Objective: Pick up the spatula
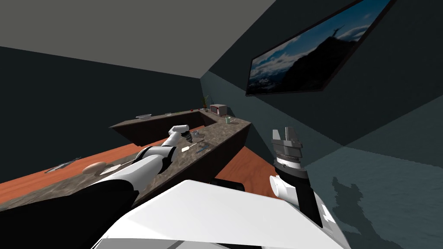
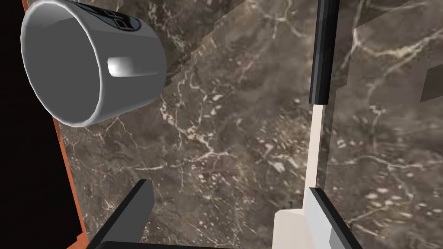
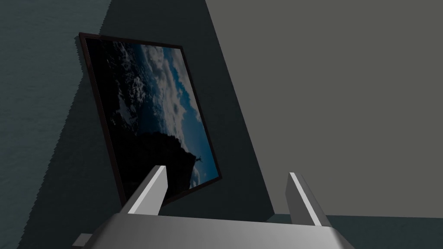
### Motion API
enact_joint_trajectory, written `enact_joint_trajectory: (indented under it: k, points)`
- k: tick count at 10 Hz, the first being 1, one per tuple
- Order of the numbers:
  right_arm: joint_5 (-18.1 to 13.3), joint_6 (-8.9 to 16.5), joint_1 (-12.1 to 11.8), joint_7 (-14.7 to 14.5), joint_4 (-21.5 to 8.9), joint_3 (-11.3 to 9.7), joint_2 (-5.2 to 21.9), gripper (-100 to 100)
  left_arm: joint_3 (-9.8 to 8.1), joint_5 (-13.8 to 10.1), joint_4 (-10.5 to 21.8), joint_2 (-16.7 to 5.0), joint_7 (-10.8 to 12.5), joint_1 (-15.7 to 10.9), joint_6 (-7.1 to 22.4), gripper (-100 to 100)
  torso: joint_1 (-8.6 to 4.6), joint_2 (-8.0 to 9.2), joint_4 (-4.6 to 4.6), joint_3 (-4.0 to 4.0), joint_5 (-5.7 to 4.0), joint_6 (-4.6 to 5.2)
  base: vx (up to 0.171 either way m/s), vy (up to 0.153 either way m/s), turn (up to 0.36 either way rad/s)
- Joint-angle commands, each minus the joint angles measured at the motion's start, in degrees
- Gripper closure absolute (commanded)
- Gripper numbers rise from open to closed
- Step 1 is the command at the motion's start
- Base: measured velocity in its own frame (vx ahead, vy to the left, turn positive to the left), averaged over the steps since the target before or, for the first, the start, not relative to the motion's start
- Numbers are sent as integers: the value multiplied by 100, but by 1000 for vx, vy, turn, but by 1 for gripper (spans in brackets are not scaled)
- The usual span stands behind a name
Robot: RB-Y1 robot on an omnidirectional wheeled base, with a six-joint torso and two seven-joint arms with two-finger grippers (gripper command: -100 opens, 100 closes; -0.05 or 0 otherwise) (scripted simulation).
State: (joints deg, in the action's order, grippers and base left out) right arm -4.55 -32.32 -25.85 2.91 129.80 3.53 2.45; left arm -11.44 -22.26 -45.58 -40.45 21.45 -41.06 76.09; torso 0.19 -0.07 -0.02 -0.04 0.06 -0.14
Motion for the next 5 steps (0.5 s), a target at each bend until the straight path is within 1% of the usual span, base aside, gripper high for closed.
enact_joint_trajectory:
  k: [1,2,3,5]
  points:
    - [0,0,0,0,0,0,0,0,-70,-91,286,-26,59,-90,286,-100,0,0,0,0,0,0,8,44,-129]
    - [0,0,0,0,0,0,0,0,-70,-91,291,-26,59,-90,325,-100,1,-1,0,0,0,3,7,39,-72]
    - [0,0,0,0,0,0,0,0,-122,-158,488,-30,114,-139,542,-100,-1,-1,0,0,0,0,10,33,-123]
    - [0,0,0,0,0,0,0,0,-205,-267,811,-25,202,-202,886,-100,5,-3,-1,-2,0,3,10,66,-173]
